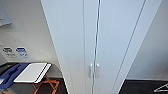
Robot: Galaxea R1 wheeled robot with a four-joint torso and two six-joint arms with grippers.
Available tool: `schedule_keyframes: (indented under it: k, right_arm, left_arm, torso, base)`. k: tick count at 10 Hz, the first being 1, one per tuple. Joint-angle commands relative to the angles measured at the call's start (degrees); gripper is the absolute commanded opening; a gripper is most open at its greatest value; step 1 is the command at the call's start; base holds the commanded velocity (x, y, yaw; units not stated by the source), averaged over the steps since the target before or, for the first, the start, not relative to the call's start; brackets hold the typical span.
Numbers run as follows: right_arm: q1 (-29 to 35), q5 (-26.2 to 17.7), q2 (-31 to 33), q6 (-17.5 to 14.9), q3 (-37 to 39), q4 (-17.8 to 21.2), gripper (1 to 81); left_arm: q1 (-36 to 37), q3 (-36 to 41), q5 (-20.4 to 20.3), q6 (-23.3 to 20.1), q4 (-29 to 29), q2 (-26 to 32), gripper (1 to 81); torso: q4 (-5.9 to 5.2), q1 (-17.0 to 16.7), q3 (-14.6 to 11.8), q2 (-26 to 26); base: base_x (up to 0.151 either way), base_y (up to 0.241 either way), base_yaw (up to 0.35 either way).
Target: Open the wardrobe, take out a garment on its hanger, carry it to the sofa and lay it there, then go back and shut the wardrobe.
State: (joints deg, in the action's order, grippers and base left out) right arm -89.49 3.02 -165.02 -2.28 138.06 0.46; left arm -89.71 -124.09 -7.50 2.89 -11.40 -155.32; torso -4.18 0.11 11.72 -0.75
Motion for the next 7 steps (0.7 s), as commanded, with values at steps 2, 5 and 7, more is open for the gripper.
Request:
schedule_keyframes:
  k: [2, 5, 7]
  right_arm:
    - [3.12, -4.08, 7.91, 0.08, -10.60, 0.42, 81.1]
    - [6.20, -4.17, 15.66, 0.61, -20.12, 0.59, 81.1]
    - [8.57, -4.25, 20.74, 0.70, -27.57, 0.59, 81.1]
  left_arm:
    - [2.47, 10.16, 3.10, -0.08, -0.38, 7.82, 81.1]
    - [4.67, 17.30, 3.10, 0.01, -0.12, 12.92, 81.1]
    - [6.43, 21.33, 3.19, 0.01, -0.11, 15.90, 81.1]
  torso:
    - [0.00, 0.00, 0.00, 0.00]
    - [0.00, 0.00, 0.00, 0.00]
    - [0.00, 0.00, 0.00, 0.00]
  base:
    - [0.000, 0.000, 0.000]
    - [0.000, 0.000, 0.000]
    - [0.000, 0.000, 0.000]
